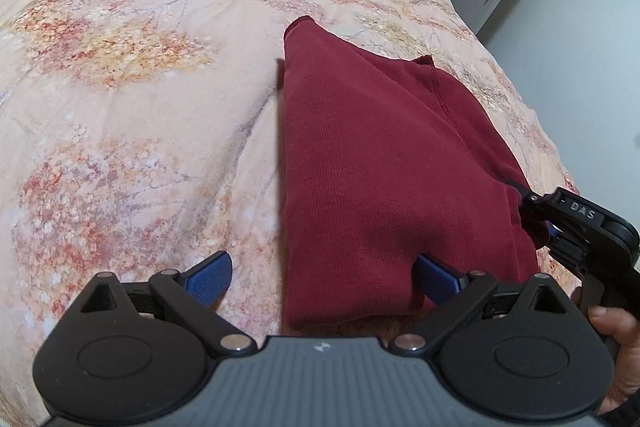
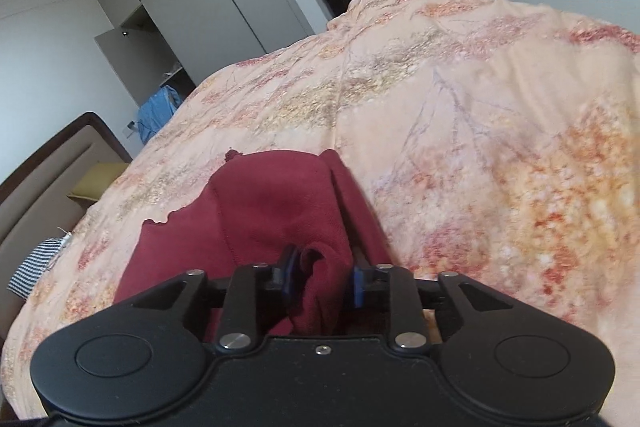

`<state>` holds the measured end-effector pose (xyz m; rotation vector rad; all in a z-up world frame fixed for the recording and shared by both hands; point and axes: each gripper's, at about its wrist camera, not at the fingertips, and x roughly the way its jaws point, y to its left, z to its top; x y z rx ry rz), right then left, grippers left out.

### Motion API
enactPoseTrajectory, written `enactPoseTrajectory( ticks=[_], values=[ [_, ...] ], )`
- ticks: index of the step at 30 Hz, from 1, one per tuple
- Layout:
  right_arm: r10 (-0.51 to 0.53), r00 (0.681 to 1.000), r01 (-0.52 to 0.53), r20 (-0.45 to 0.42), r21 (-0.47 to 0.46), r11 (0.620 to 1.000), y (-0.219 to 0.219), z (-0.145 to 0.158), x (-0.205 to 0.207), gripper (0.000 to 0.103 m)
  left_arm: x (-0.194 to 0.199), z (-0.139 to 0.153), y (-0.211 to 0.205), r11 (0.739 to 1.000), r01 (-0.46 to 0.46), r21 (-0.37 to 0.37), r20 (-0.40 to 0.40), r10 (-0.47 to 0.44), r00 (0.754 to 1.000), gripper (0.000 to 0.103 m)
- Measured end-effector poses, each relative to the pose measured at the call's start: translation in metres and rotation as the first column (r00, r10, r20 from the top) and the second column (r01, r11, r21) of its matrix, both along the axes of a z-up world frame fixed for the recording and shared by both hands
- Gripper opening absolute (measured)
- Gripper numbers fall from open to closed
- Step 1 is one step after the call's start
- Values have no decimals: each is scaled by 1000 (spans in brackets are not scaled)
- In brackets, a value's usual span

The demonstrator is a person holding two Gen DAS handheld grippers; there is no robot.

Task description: Fold small clothes

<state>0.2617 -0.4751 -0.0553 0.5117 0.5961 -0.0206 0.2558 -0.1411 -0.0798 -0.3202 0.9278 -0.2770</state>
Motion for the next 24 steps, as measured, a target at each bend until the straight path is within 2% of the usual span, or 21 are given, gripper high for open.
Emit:
enactPoseTrajectory(
  ticks=[2, 4, 6, 8, 10, 15, 20, 24],
  values=[
    [5, 1000, -5, 12, -34, 999, 2, 7, -5, 40, 1, 0, 0, 1000, -2, 5, 0, 2, 1000, 101],
    [10, 1000, -8, 26, -84, 996, 6, 14, -14, 66, -1, 0, -1, 1000, -3, 8, 0, 3, 1000, 101],
    [42, 998, -36, 47, -115, 993, 12, 19, -25, 78, -1, 0, -2, 1000, -2, 11, 0, 2, 1000, 102],
    [90, 994, -81, 55, -145, 986, 18, 22, -36, 82, -1, 0, -2, 1000, -3, 13, 0, 3, 1000, 102],
    [127, 991, -117, 45, -187, 975, 27, 23, -45, 91, -1, -1, -3, 1000, -3, 16, 0, 3, 1000, 103],
    [180, 984, -170, 16, -261, 950, 44, 15, -56, 97, -2, -1, -3, 1000, -5, 16, -1, 5, 1000, 103],
    [120, 991, -131, -53, -359, 924, 44, -3, -61, 102, -3, -2, -2, 1000, -1, 10, -3, 2, 1000, 103],
    [96, 992, -118, -78, -358, 926, 35, -18, -69, 102, -5, -3, -2, 1000, 4, 18, 1, -4, 1000, 103]
  ],
)
